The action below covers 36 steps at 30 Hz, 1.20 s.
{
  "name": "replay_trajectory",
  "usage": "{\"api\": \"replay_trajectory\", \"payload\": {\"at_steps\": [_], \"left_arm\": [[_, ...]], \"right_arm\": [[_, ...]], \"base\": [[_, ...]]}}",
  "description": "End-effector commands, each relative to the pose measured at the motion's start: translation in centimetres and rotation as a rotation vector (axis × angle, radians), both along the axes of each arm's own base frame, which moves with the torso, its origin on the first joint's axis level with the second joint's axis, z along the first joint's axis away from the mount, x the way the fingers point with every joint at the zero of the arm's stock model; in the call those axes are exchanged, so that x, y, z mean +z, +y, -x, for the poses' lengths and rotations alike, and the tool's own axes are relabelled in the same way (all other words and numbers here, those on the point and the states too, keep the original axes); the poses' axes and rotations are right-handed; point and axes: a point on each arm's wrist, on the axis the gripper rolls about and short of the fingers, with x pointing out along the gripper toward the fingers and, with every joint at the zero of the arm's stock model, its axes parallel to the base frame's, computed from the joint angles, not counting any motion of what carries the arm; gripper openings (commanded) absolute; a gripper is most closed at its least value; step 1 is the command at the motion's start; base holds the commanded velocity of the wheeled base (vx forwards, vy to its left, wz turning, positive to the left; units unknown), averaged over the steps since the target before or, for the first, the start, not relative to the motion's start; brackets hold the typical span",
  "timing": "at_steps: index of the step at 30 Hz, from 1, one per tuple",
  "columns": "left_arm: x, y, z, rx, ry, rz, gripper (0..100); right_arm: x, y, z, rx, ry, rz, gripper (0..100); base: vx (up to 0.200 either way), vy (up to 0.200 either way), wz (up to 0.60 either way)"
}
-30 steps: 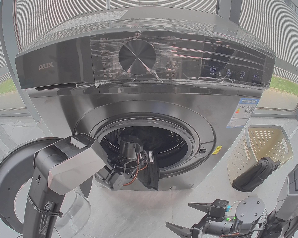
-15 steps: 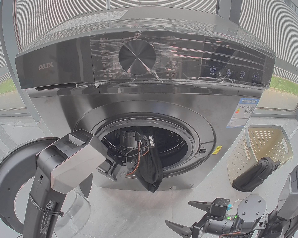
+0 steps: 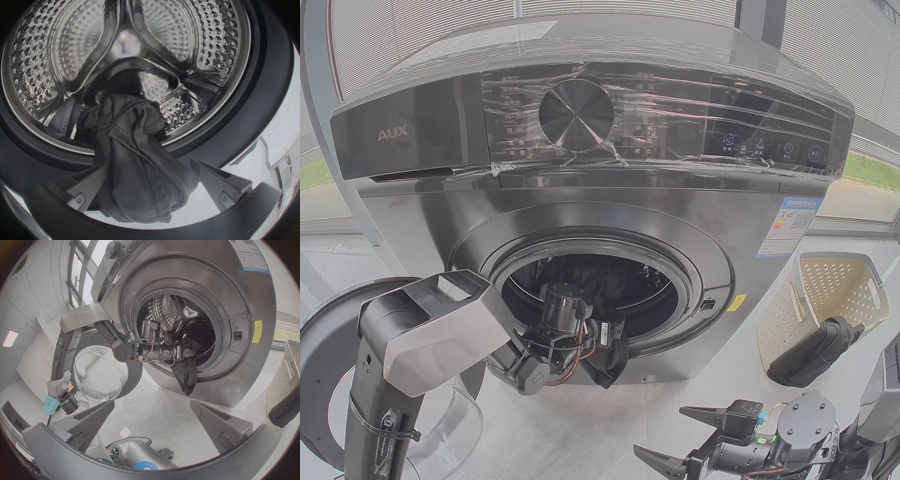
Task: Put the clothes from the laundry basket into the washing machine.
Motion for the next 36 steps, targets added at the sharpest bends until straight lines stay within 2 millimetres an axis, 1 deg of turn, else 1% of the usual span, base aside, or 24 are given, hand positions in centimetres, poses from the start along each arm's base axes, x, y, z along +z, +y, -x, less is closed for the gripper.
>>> {"api": "replay_trajectory", "payload": {"at_steps": [1,5,8,9,13,16,19,20,21,23,24,26,28,29,36], "left_arm": [[-1.3,-0.2,0.7,-0.018,0.029,-0.028,100],[-2.5,-0.2,-0.1,-0.006,0.029,-0.035,100],[-2.9,-0.3,-0.5,-0.003,0.018,-0.034,100],[-3.2,0.0,-1.0,0.006,0.004,-0.037,0],[-3.3,0.1,-1.2,0.005,0.001,-0.041,0],[-2.6,-0.1,-1.6,0.008,-0.02,-0.017,0],[-0.9,-0.8,-3.0,0.039,-0.079,0.064,0],[-0.7,-0.8,-3.1,0.041,-0.084,0.073,0],[0.6,-1.2,-3.8,0.061,-0.11,0.133,0],[2.1,-1.1,-4.9,0.102,-0.166,0.175,0],[2.6,-0.9,-5.3,0.12,-0.186,0.183,0],[4.2,-0.7,-6.7,0.175,-0.266,0.223,0],[4.4,-0.8,-7.1,0.185,-0.288,0.234,0],[4.9,-0.7,-7.4,0.193,-0.314,0.252,0],[4.7,-0.6,-7.4,0.194,-0.315,0.249,0]], "right_arm": [[0.0,0.2,0.3,0.016,-0.001,-0.001,100],[-0.1,0.1,0.2,0.008,0.003,0.005,100],[-0.2,0.0,0.1,0.003,0.006,0.007,100],[-0.1,0.0,0.1,0.004,0.004,0.004,100],[0.0,0.0,0.1,0.002,0.001,0.001,100],[0.0,0.0,0.0,0.0,0.0,0.0,100],[0.0,0.1,0.0,0.002,0.0,0.0,100],[0.0,0.1,0.0,0.002,0.0,0.0,100],[-0.1,0.0,0.0,0.0,0.002,0.003,100],[0.0,0.0,0.0,0.0,0.0,0.0,100],[0.0,0.0,0.0,0.0,0.0,0.0,100],[0.0,0.1,0.0,0.0,-0.001,-0.001,100],[0.0,0.1,0.0,0.0,-0.001,-0.001,100],[-0.1,0.1,-0.1,-0.002,0.002,0.0,100],[-0.1,0.1,-0.1,-0.001,0.002,0.003,100]], "base": [[0.0,0.0,0.0],[0.0,0.0,0.0],[0.0,0.0,0.0],[0.0,0.0,0.0],[0.0,0.0,0.0],[0.0,0.0,0.0],[0.0,0.0,0.0],[0.0,0.0,0.0],[0.0,0.0,0.0],[0.0,0.0,0.0],[0.0,0.0,0.0],[0.0,0.0,0.0],[0.0,0.0,0.0],[0.0,0.0,0.0],[0.0,0.0,0.0]]}}
